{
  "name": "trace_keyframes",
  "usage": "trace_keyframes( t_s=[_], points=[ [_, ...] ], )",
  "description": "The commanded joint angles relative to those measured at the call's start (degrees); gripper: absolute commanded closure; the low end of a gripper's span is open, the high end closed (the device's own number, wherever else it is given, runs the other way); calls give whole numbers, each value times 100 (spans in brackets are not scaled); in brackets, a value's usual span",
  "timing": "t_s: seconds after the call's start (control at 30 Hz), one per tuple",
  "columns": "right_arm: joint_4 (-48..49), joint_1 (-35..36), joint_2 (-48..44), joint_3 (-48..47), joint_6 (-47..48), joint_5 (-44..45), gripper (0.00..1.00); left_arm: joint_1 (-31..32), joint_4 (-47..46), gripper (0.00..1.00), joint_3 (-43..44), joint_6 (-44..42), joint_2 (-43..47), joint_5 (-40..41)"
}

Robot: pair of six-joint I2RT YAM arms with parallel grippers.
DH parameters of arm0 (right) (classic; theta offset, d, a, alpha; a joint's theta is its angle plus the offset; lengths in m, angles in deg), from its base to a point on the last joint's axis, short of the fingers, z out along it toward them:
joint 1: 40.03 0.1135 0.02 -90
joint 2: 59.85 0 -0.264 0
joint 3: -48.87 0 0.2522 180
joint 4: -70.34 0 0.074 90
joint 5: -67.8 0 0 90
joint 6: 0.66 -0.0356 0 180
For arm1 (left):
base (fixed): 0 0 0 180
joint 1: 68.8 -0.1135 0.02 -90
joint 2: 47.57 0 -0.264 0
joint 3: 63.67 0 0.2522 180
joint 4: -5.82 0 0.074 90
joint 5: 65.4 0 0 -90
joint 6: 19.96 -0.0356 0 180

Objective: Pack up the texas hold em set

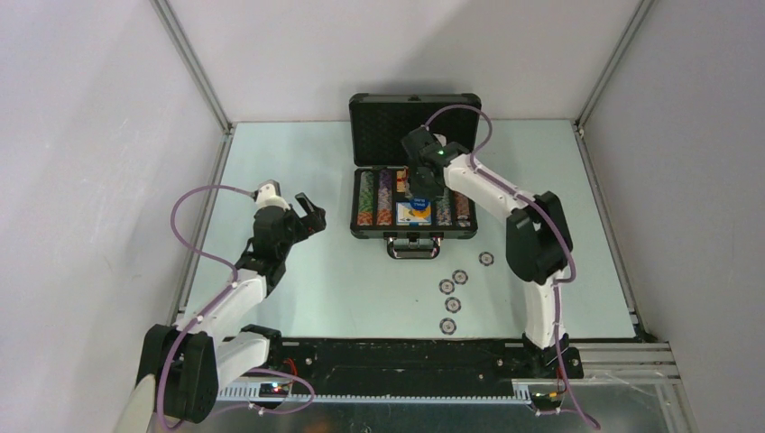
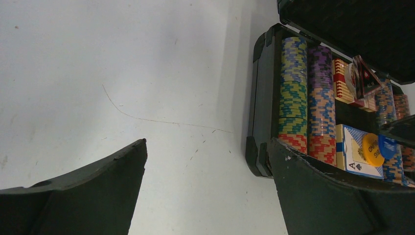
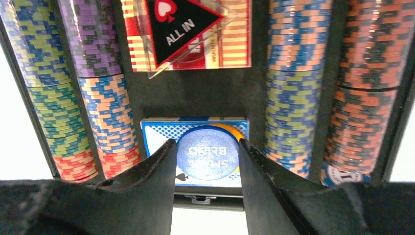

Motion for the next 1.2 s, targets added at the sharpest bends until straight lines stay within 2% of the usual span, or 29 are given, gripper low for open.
trace_keyframes(
  t_s=[0.0, 0.2, 0.43, 0.53, 0.6, 0.7, 0.8, 0.97, 1.17],
  points=[
    [-403, 136, 321, -654, 241, 186, 53, 42, -172, 2, 140, -65, 2, 18],
    [-540, 275, 509, -839, 370, 205, 48, 41, -172, 2, 132, -50, 15, 11],
    [-465, 366, 255, -758, 517, 405, 30, 39, -164, 2, 127, -64, 27, 18],
    [-542, 326, 113, -714, 538, 488, 29, 46, -169, 2, 139, -58, 20, -3],
    [-404, 199, -219, -342, 477, 641, 30, 44, -167, 2, 147, -69, 31, -8],
    [34, -406, -1222, 1086, 255, 86, 33, 42, -171, 2, 153, -92, 51, -2],
    [213, -916, -2134, 2345, 85, -16, 34, 46, -171, 2, 193, -71, -8, -52],
    [6, -1362, -2676, 3281, 2, 67, 33, 47, -190, 2, 244, -23, -159, -113],
    [493, -1659, -2985, 4280, -114, -341, 29, 55, -202, 2, 190, -23, -63, -88]
  ],
)
